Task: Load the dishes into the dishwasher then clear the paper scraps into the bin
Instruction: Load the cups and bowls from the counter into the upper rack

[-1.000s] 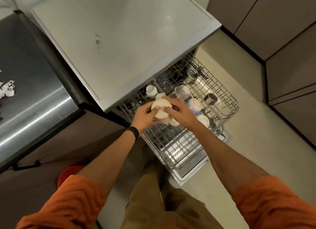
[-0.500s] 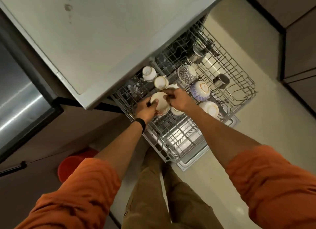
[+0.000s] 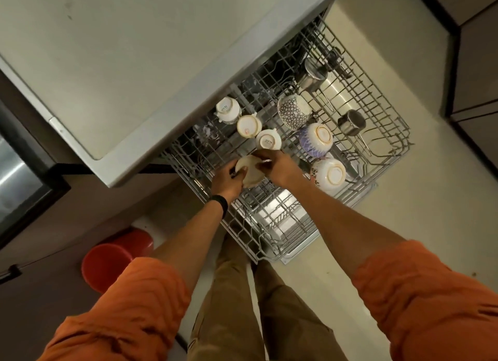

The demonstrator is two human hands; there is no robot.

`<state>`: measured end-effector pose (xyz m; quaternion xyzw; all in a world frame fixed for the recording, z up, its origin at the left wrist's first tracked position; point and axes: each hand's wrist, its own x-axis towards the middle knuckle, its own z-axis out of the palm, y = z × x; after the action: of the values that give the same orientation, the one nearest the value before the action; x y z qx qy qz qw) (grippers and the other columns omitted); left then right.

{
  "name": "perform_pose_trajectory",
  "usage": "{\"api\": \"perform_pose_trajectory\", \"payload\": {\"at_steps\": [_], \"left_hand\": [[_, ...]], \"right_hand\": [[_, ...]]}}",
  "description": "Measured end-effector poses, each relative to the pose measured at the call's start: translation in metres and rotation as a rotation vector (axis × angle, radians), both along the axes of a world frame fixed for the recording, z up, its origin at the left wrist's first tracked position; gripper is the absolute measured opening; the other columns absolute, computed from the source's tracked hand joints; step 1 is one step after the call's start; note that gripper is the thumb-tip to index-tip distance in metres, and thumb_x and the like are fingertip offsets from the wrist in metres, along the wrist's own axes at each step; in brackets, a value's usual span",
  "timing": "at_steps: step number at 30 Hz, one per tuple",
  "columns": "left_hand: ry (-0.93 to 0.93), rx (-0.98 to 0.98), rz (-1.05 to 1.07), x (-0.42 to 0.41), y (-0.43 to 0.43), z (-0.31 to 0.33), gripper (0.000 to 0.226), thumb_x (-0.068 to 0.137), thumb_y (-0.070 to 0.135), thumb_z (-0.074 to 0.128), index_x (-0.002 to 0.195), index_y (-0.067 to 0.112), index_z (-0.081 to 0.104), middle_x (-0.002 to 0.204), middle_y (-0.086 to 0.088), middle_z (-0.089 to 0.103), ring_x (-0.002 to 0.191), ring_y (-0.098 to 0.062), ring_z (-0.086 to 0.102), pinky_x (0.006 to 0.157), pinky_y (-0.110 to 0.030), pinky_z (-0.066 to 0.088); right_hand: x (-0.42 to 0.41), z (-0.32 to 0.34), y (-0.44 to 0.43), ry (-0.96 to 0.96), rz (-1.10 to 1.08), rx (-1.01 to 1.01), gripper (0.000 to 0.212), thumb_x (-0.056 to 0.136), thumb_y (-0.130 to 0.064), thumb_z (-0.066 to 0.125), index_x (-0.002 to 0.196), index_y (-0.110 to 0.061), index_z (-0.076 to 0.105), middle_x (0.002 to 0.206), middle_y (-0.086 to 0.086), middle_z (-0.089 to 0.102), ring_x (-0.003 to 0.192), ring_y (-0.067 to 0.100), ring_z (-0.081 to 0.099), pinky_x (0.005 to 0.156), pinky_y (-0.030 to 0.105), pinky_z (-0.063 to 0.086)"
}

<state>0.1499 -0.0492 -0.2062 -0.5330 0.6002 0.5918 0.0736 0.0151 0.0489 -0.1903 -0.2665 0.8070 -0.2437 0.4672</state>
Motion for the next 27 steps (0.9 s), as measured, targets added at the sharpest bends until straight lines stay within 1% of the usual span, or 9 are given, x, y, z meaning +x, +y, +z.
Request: {"api": "perform_pose_trajectory", "payload": {"at_steps": [5, 8, 11, 15, 18, 21, 23, 25, 27], "left_hand": [[0.03, -0.035, -0.045, 0.003, -0.001, -0.001, 0.04, 0.099, 0.019, 0.064, 0.139, 0.018, 0.06, 0.132, -0.007, 0.065, 0.117, -0.025, 0.063, 0.095, -0.049, 0.058], [0.061, -0.044, -0.054, 0.005, -0.001, 0.0, 0.04, 0.099, 0.018, 0.064, 0.139, 0.017, 0.059, 0.132, -0.006, 0.064, 0.118, -0.025, 0.062, 0.092, -0.046, 0.059], [0.08, -0.035, -0.052, 0.006, 0.0, 0.0, 0.039, 0.1, 0.019, 0.063, 0.139, 0.02, 0.06, 0.131, -0.005, 0.064, 0.118, -0.026, 0.062, 0.087, -0.044, 0.061], [0.064, -0.042, -0.066, 0.006, 0.001, -0.001, 0.036, 0.099, 0.022, 0.064, 0.135, 0.023, 0.062, 0.127, -0.002, 0.066, 0.116, -0.024, 0.063, 0.095, -0.05, 0.057], [0.033, -0.054, -0.066, 0.003, 0.004, 0.006, 0.037, 0.101, 0.021, 0.061, 0.138, 0.021, 0.06, 0.131, -0.004, 0.065, 0.121, -0.025, 0.061, 0.101, -0.041, 0.053], [-0.025, -0.121, -0.106, 0.0, 0.01, 0.016, 0.041, 0.103, 0.031, 0.056, 0.144, 0.023, 0.055, 0.137, -0.004, 0.062, 0.125, -0.025, 0.058, 0.098, -0.032, 0.046], [-0.062, -0.174, -0.1, -0.001, 0.019, 0.025, 0.047, 0.102, 0.038, 0.056, 0.147, 0.024, 0.049, 0.142, -0.004, 0.059, 0.128, -0.026, 0.056, 0.103, -0.036, 0.045], [-0.048, -0.242, -0.078, 0.002, 0.034, 0.034, 0.054, 0.1, 0.04, 0.058, 0.15, 0.025, 0.045, 0.147, -0.006, 0.055, 0.132, -0.029, 0.053, 0.108, -0.044, 0.045], [-0.012, -0.383, -0.162, 0.008, 0.051, 0.045, 0.056, 0.098, 0.041, 0.058, 0.15, 0.026, 0.044, 0.153, -0.008, 0.048, 0.139, -0.033, 0.044, 0.112, -0.05, 0.04]], "right_hand": [[0.007, -0.005, 0.006, 0.056, -0.069, -0.022, 0.035, 0.099, -0.014, 0.064, 0.134, -0.016, 0.065, 0.133, 0.006, 0.067, 0.121, 0.026, 0.063, 0.102, 0.033, 0.045], [0.012, -0.009, 0.006, 0.079, -0.087, -0.03, 0.035, 0.099, -0.015, 0.063, 0.133, -0.017, 0.066, 0.133, 0.007, 0.067, 0.12, 0.029, 0.062, 0.101, 0.035, 0.046], [0.015, -0.013, 0.005, 0.074, -0.119, -0.001, 0.034, 0.099, -0.019, 0.062, 0.133, -0.023, 0.065, 0.13, 0.005, 0.069, 0.115, 0.028, 0.066, 0.098, 0.037, 0.05], [0.017, -0.014, 0.004, 0.089, -0.129, -0.002, 0.034, 0.099, -0.019, 0.062, 0.133, -0.024, 0.065, 0.128, 0.006, 0.07, 0.111, 0.029, 0.067, 0.097, 0.042, 0.054], [0.018, -0.011, 0.003, 0.073, -0.129, 0.026, 0.036, 0.1, -0.019, 0.059, 0.136, -0.024, 0.062, 0.129, 0.007, 0.069, 0.113, 0.03, 0.067, 0.097, 0.041, 0.053], [0.021, 0.001, 0.009, 0.073, -0.099, 0.015, 0.041, 0.1, -0.018, 0.059, 0.141, -0.021, 0.056, 0.132, 0.008, 0.067, 0.115, 0.028, 0.065, 0.092, 0.033, 0.051], [0.023, 0.012, 0.02, 0.086, -0.134, -0.036, 0.042, 0.1, -0.018, 0.06, 0.142, -0.018, 0.055, 0.133, 0.008, 0.066, 0.115, 0.027, 0.065, 0.097, 0.038, 0.053], [0.024, 0.023, 0.037, 0.087, -0.215, -0.081, 0.042, 0.101, -0.021, 0.059, 0.142, -0.016, 0.055, 0.134, 0.007, 0.065, 0.116, 0.024, 0.065, 0.099, 0.043, 0.053], [0.021, 0.035, 0.06, 0.091, -0.319, -0.108, 0.041, 0.102, -0.025, 0.059, 0.141, -0.015, 0.056, 0.134, 0.006, 0.066, 0.117, 0.022, 0.065, 0.1, 0.042, 0.052]]}}
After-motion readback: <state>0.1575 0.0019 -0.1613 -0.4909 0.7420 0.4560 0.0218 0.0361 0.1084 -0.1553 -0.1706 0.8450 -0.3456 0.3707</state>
